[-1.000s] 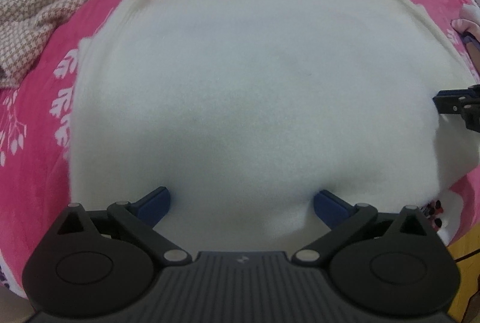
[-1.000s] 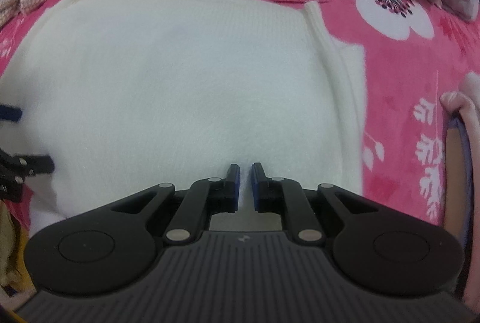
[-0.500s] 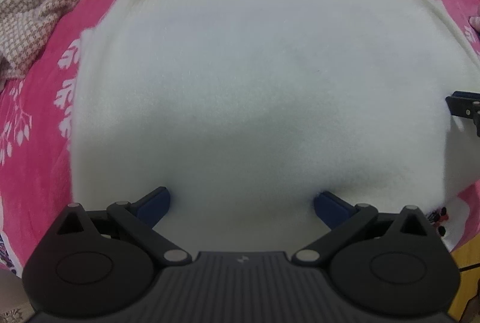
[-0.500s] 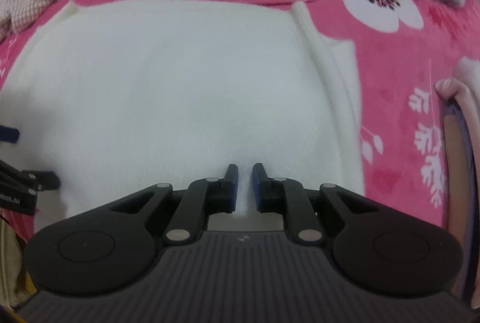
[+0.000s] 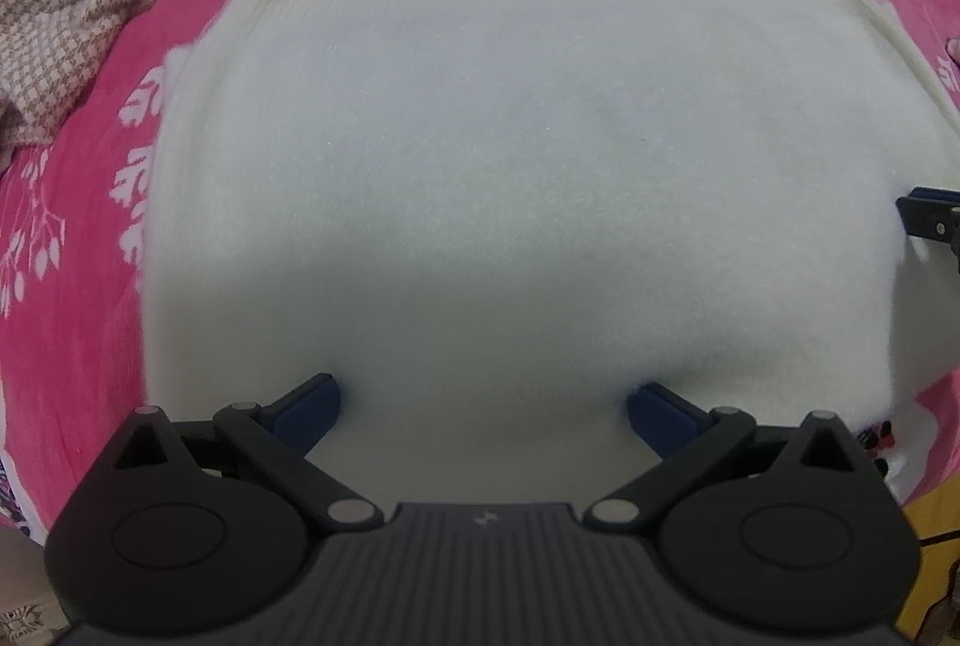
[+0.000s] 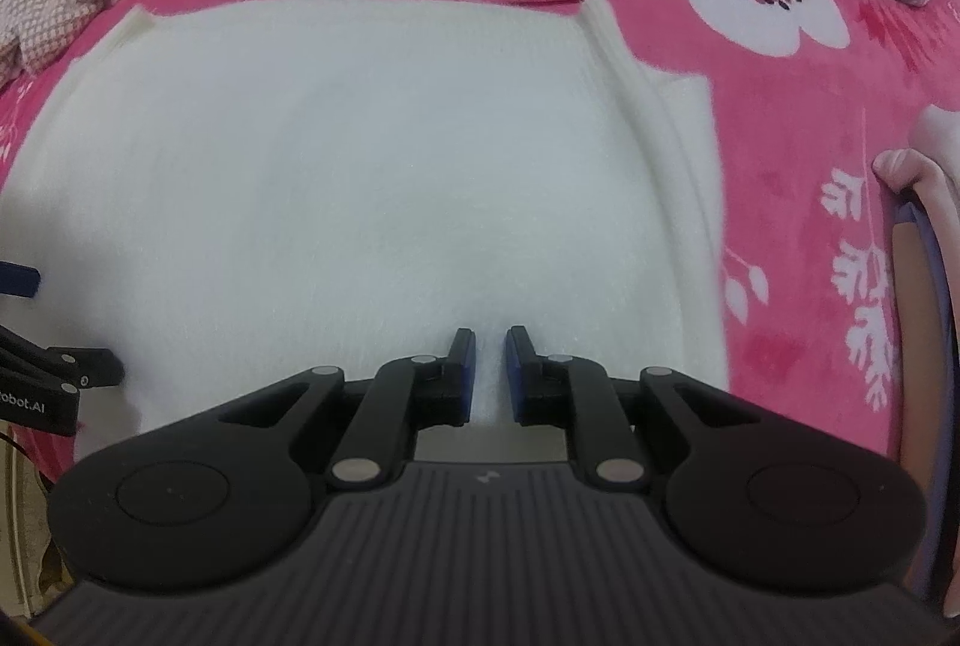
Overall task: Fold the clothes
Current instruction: 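Press the folded fleece flat with both open grippers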
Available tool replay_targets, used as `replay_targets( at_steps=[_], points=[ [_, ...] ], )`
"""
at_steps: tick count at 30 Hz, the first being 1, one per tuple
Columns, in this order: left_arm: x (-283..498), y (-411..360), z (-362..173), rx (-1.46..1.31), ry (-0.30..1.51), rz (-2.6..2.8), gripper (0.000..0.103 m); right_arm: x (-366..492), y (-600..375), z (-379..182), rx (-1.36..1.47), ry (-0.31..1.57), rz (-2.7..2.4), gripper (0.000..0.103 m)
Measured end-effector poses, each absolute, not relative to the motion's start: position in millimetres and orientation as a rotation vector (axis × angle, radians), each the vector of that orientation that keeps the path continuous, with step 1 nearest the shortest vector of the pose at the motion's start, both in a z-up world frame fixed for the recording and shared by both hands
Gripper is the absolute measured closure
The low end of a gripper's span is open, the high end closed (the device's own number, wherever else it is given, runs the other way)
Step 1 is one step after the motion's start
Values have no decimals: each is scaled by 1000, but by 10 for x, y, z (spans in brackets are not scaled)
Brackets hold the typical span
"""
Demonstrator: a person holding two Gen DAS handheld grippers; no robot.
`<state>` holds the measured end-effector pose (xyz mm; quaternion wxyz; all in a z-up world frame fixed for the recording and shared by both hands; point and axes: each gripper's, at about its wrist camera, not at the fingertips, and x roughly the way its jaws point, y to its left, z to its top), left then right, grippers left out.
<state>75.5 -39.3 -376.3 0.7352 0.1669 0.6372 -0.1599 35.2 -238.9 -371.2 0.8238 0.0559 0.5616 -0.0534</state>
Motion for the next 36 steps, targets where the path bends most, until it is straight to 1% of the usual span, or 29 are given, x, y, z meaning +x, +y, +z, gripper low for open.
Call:
replay_targets(
  at_steps=[18, 26, 36],
  points=[
    [745, -366, -3779, 368, 1394, -359, 0, 355, -2389, -3718, 119, 1192, -101, 92],
    [806, -339, -3816, 366, 1407, -371, 0, 363, -2231, -3721, 3, 1184, -141, 89],
    [830, -319, -3823, 371, 1405, -389, 0, 417, -2245, -3730, 46, 1210, -187, 88]
  ],
)
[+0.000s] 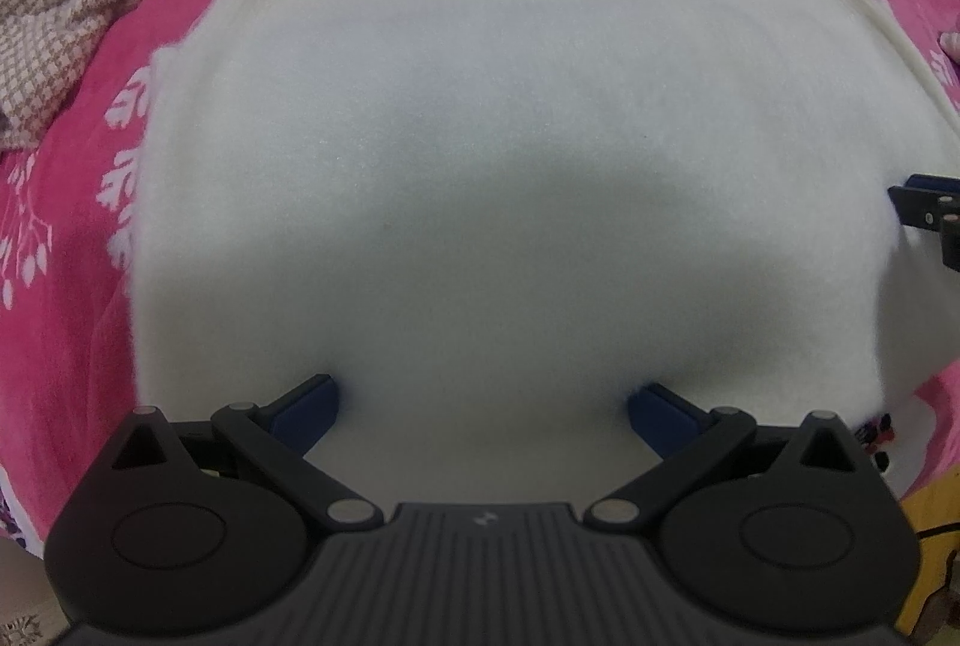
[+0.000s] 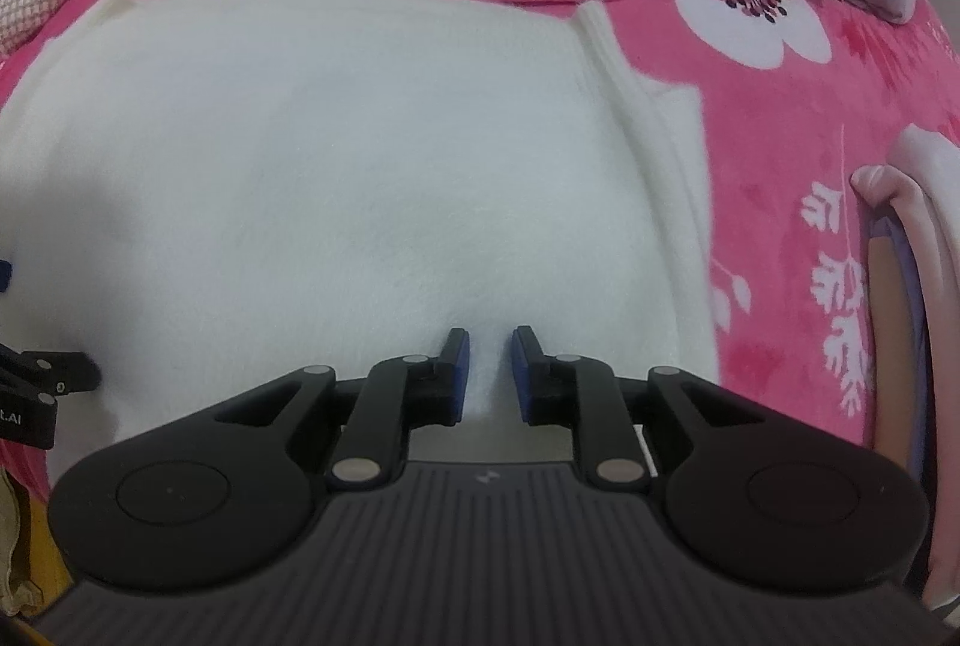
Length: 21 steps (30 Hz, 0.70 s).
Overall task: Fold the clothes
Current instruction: 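Press the folded fleece flat with both open grippers, then lift both open grippers off the folded cream fleece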
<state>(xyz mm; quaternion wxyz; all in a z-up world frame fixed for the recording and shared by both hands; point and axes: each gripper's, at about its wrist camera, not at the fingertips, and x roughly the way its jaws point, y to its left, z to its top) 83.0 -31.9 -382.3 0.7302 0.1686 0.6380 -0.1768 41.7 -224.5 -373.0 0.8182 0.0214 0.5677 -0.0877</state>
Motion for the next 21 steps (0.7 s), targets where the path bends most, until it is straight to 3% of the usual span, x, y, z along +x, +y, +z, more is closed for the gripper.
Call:
replay_targets(
  at_steps=[21],
  points=[
    [749, -367, -3801, 427, 1375, -423, 0, 420, -2267, -3729, 63, 1213, -190, 88]
  ],
)
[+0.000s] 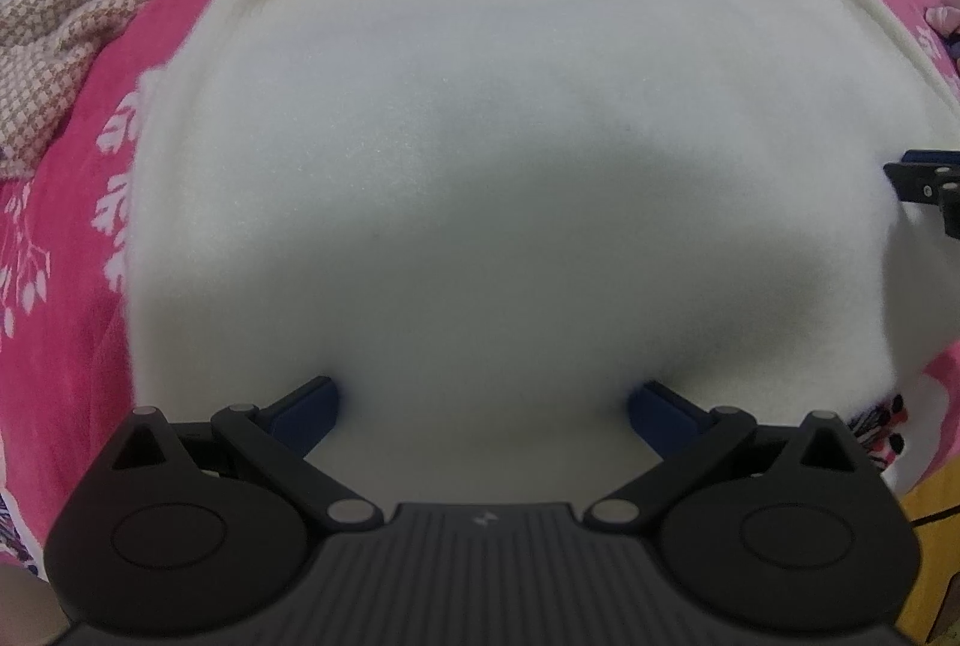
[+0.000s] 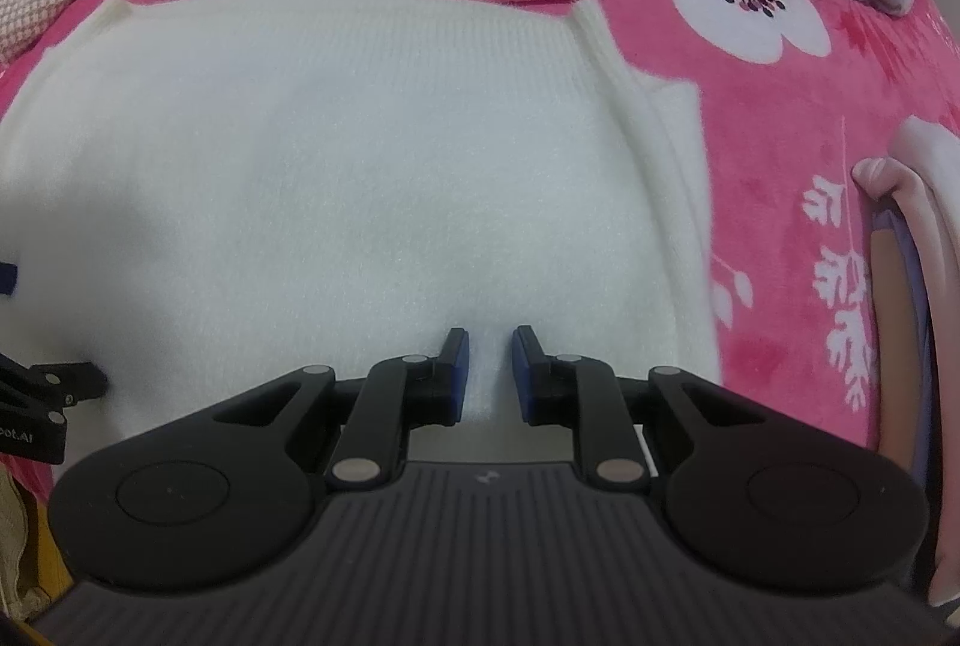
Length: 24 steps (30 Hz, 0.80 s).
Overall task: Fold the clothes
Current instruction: 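Lift both open grippers off the folded cream fleece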
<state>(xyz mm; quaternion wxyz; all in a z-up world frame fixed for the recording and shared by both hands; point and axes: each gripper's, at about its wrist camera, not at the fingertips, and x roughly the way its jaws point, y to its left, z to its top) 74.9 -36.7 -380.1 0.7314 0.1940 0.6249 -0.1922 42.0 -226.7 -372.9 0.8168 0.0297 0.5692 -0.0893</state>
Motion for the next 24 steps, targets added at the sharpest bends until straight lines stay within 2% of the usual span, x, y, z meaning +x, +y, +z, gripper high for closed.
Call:
replay_targets(
  at_steps=[8, 18, 20, 24],
  points=[
    [646, -427, -3804, 492, 1343, -424, 0, 430, -2265, -3728, 69, 1218, -197, 88],
    [614, -213, -3581, 416, 1331, -462, 1, 389, -2279, -3724, 70, 1199, -186, 88],
    [611, -126, -3461, 384, 1304, -466, 6, 384, -2285, -3722, 71, 1197, -182, 88],
    [616, 30, -3219, 290, 1191, -484, 8, 379, -2306, -3724, 78, 1190, -174, 88]
  ],
)
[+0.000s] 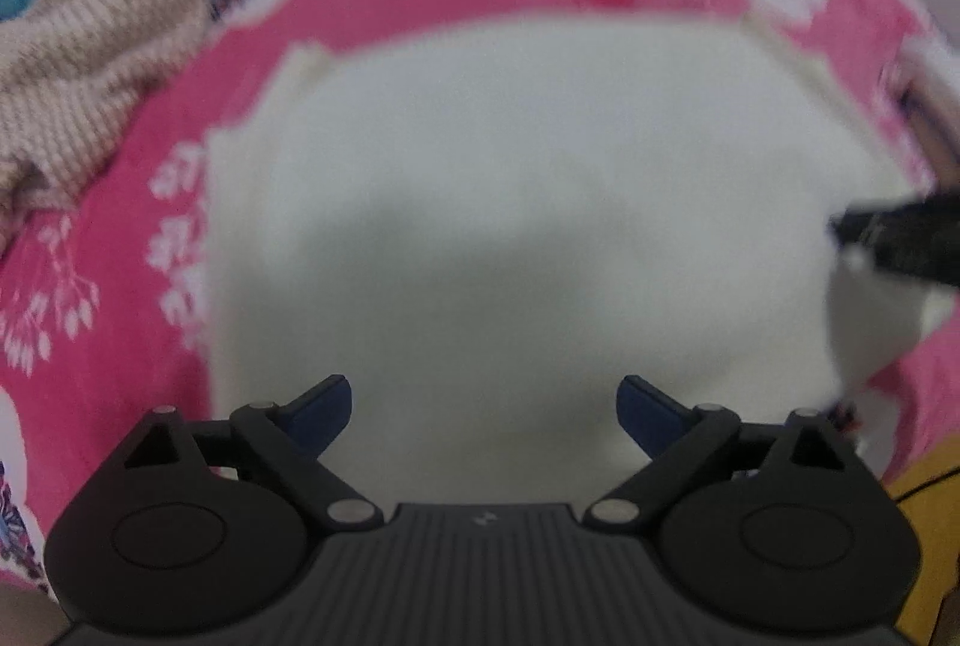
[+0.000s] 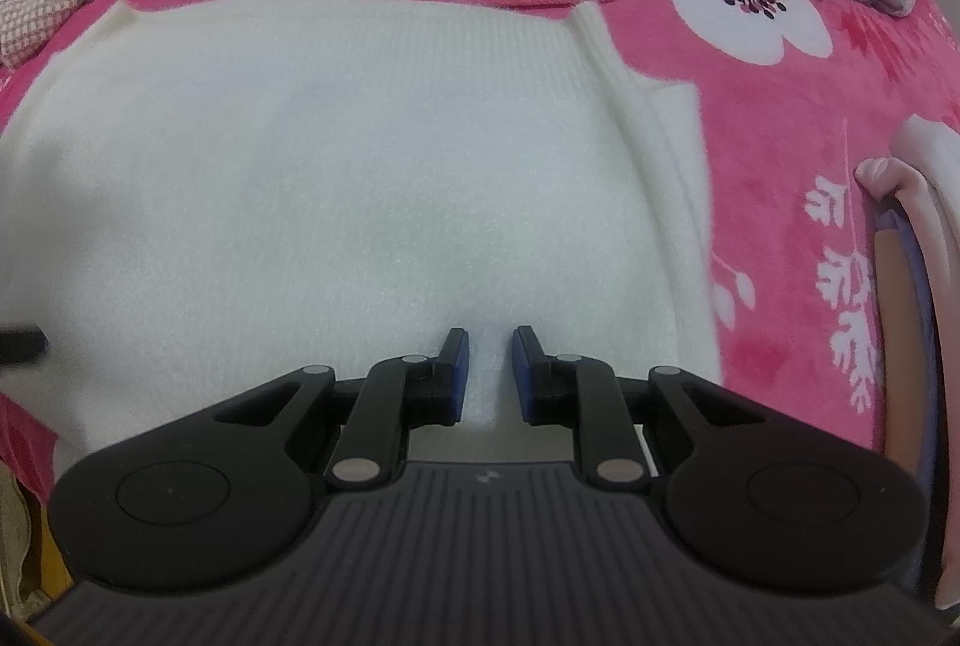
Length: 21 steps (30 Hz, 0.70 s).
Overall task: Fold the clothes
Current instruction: 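Lift both open grippers off the folded cream fleece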
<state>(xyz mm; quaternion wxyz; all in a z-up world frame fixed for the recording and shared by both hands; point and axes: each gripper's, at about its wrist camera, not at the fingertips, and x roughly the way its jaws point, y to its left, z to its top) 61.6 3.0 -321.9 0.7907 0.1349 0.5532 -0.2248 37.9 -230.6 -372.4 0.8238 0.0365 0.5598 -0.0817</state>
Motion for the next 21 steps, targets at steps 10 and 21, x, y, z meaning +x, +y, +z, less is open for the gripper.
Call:
replay_targets(
  at_steps=[10, 21],
  points=[
    [1278, -16, -3356, 148, 1015, -404, 43, 286, -2334, -3613, 112, 1105, -178, 86],
    [1969, 147, -3679, 50, 945, -300, 69, 863, -2371, -3450, 139, 898, -81, 88]
  ],
)
